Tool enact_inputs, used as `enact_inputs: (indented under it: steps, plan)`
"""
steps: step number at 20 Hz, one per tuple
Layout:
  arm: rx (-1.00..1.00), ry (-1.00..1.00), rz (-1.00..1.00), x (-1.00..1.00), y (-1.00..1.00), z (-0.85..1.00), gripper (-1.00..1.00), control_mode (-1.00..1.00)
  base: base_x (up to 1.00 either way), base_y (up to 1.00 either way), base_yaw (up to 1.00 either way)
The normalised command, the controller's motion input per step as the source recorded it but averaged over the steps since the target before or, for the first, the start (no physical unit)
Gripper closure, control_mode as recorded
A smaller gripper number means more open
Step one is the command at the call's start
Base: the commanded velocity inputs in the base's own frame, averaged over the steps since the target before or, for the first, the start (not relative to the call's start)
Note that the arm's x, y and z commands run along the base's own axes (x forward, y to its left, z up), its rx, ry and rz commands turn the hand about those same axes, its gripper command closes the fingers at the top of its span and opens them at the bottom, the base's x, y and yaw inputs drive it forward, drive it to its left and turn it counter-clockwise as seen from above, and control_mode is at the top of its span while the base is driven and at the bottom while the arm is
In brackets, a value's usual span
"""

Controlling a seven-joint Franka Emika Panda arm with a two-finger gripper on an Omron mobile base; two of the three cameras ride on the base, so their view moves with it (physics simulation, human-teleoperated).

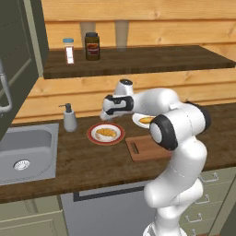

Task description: From the different types of pastries on the counter, select a croissant and place it on the cutting board. Then retrieve a jar of jam from the cabinet and place it alongside the croissant on the cutting board.

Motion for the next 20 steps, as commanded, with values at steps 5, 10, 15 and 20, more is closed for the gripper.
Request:
enact_inputs:
  steps: [5, 10, 15, 20]
  plan:
    - [0.00, 0.00, 0.07, 0.15, 0.15, -0.39, -1.00, -1.00, 0.00, 0.00, 0.00]
    - [0.00, 0.00, 0.09, 0.21, 0.05, -0.30, -1.00, -1.00, 0.00, 0.00, 0.00]
    - [0.00, 0.00, 0.10, 0.14, 0.00, -0.21, -1.00, -1.00, 0.00, 0.00, 0.00]
    - [0.00, 0.00, 0.06, 0.05, 0.13, -0.18, -1.00, -1.00, 0.00, 0.00, 0.00]
